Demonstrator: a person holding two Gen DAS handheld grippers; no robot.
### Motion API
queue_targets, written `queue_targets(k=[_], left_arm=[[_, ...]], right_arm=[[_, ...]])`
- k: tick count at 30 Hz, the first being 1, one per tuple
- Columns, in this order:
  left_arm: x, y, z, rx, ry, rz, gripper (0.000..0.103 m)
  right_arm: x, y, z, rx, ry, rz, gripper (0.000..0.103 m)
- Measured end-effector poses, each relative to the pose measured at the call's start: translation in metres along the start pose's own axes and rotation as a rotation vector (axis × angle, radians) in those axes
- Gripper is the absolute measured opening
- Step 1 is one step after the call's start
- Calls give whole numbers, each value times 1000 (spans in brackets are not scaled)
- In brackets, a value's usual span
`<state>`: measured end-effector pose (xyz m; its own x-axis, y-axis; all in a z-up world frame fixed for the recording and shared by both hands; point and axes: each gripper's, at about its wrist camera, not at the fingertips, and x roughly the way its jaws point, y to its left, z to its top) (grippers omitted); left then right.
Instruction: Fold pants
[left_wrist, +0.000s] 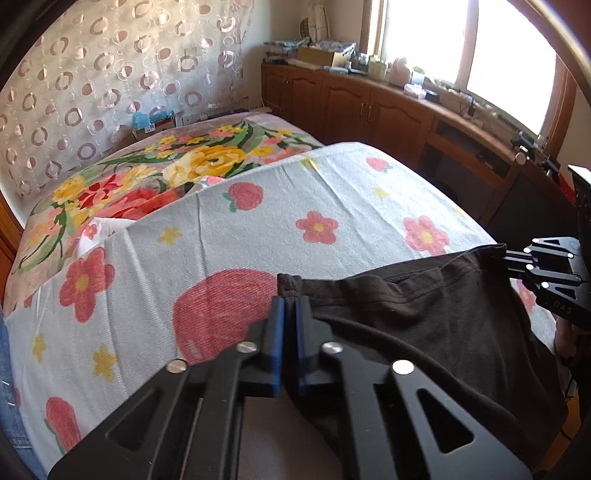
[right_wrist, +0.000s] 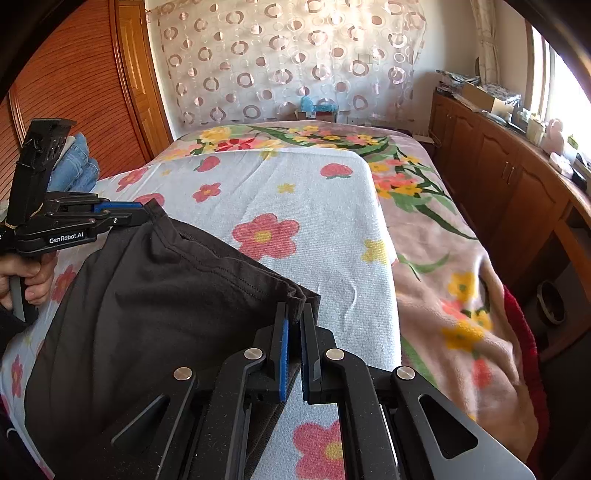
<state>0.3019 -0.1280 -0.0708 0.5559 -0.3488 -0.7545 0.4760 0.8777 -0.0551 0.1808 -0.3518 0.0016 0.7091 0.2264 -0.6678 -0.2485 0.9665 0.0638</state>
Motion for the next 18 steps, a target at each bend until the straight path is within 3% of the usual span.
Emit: queue_targets(k=[9, 18], left_arm=[[-20, 14, 5, -45, -85, 13, 5], [-8, 15, 3, -40, -57, 25, 5]], right_arm=[[-11, 4, 7, -22, -63, -45, 4], [16, 4, 14, -23, 28, -51, 4]])
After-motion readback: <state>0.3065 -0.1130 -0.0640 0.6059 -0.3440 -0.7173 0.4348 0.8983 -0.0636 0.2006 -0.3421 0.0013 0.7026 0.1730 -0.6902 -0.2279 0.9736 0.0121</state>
